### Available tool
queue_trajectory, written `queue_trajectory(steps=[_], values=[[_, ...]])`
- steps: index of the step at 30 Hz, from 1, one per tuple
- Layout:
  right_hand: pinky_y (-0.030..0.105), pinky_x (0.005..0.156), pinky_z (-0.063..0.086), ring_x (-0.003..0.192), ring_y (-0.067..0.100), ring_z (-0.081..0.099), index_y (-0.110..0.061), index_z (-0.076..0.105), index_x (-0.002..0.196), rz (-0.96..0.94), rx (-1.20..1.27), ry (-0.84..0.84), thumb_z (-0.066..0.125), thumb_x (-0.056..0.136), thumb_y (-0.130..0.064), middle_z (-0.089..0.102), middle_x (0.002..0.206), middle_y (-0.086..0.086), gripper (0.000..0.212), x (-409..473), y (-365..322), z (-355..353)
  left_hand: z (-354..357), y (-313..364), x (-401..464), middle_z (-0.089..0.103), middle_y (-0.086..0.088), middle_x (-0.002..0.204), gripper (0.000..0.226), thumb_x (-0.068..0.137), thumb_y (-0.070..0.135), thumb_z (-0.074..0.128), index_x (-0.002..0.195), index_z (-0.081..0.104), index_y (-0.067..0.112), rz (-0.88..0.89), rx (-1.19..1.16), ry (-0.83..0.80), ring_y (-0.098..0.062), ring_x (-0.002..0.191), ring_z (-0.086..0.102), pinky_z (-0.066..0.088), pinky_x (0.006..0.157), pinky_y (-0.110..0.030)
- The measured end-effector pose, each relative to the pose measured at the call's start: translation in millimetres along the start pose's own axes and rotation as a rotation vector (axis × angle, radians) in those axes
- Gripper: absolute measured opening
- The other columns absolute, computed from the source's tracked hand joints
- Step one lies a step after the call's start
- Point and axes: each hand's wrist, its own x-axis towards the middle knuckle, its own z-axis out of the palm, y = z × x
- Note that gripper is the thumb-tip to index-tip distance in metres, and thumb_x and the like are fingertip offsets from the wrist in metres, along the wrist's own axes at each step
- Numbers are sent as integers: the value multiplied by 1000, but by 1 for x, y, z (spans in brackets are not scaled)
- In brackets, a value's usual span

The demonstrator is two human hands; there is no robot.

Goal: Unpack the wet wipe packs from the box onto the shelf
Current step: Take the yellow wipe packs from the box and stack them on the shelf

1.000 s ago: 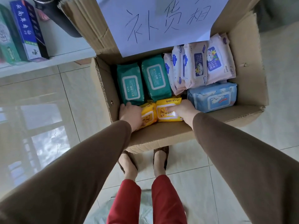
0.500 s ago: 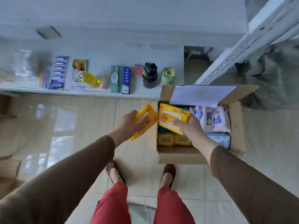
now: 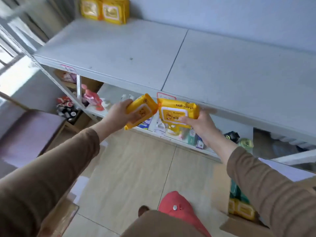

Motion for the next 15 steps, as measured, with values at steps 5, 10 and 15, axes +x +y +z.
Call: queue_trajectory(steps=[5,10,15], values=[[33,86,55,95,14,71,-26,68,107,-117,20,10,82,77,-19,75,103,-3,34,75,-69,61,-90,-34,72,59,-4,73,27,79,37,76,88,56,21,63,81,74,-23,64,54,38,55,-31],[28,84,52,94,10,70,-20,69,108,-163,47,33,82,78,-20,75,104,-4,33,176,-118,110,-159,-61,169,57,0,73,21,82,36,73,91,56,25,82,176,99,-26,69,54,35,56,-30],[34,88,55,94,14,71,-21,71,103,-158,27,45,84,75,-23,75,100,-4,30,289,-163,159,-222,-93,267,58,-2,82,29,78,43,72,92,59,22,55,210,145,-26,76,54,34,57,-31]])
